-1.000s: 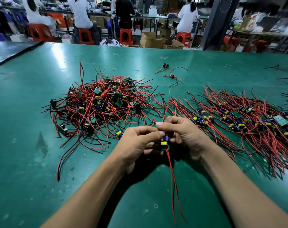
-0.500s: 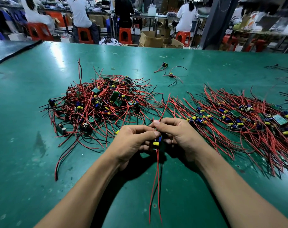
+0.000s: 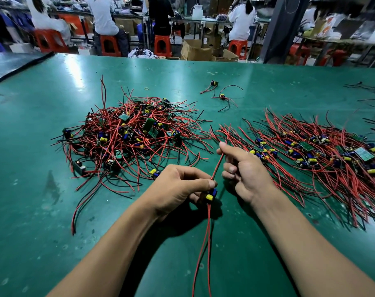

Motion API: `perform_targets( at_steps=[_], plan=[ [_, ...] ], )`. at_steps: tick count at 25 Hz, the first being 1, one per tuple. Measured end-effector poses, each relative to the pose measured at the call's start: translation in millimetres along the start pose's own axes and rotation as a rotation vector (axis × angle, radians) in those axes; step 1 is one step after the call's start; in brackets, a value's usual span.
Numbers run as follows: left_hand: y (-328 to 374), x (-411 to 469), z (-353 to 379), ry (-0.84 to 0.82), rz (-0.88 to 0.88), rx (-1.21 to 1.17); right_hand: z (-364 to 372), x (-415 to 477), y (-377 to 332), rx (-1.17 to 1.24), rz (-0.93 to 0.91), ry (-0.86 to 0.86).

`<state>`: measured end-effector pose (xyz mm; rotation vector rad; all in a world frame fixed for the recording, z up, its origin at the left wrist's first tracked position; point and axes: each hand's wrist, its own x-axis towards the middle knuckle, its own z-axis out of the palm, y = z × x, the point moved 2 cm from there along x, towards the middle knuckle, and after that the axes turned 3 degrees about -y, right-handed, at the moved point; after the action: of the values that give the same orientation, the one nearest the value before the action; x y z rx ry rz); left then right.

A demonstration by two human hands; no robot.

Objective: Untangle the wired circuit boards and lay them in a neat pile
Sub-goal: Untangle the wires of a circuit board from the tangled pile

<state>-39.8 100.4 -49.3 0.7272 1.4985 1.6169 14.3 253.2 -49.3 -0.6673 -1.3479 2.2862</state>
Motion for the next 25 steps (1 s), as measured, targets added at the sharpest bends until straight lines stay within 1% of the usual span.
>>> perform_targets(
  at_steps=[5, 7, 9, 11, 13, 15, 17, 19, 22, 25],
  plan=[
    [0, 0, 0, -0.042, -0.011, 0.097, -4, 0, -6, 0.205, 0.16, -0.002],
    [0, 0, 0, -0.04, -0.01, 0.108, -5, 0, -6, 0.246, 0.179, -0.016],
    [0, 0, 1, -0.024, -0.01, 0.117, -7, 1, -5, 0.089, 0.071, -0.004],
    [1, -1, 0, -0.009, -0.023, 0.061, -7, 0, -4, -0.058, -0.065, -0.022],
    [1, -1, -2, 0.013, -0.039, -0.031, -7, 1, -2, -0.061, -0.084, -0.121],
    [2, -2, -4, 0.031, -0.053, -0.113, -7, 0, -1, -0.067, -0.002, -0.302],
    [2, -2, -6, 0.045, -0.057, -0.169, -5, -5, 3, -0.128, 0.105, -0.478],
    [2, -2, -7, 0.048, -0.067, -0.205, -4, -7, 7, -0.207, 0.153, -0.557],
    [1, -2, -7, 0.028, -0.067, -0.232, -6, -6, 5, -0.277, 0.146, -0.526],
    [0, -2, -6, 0.013, -0.05, -0.162, -10, -6, 1, -0.282, 0.066, -0.429]
  ],
)
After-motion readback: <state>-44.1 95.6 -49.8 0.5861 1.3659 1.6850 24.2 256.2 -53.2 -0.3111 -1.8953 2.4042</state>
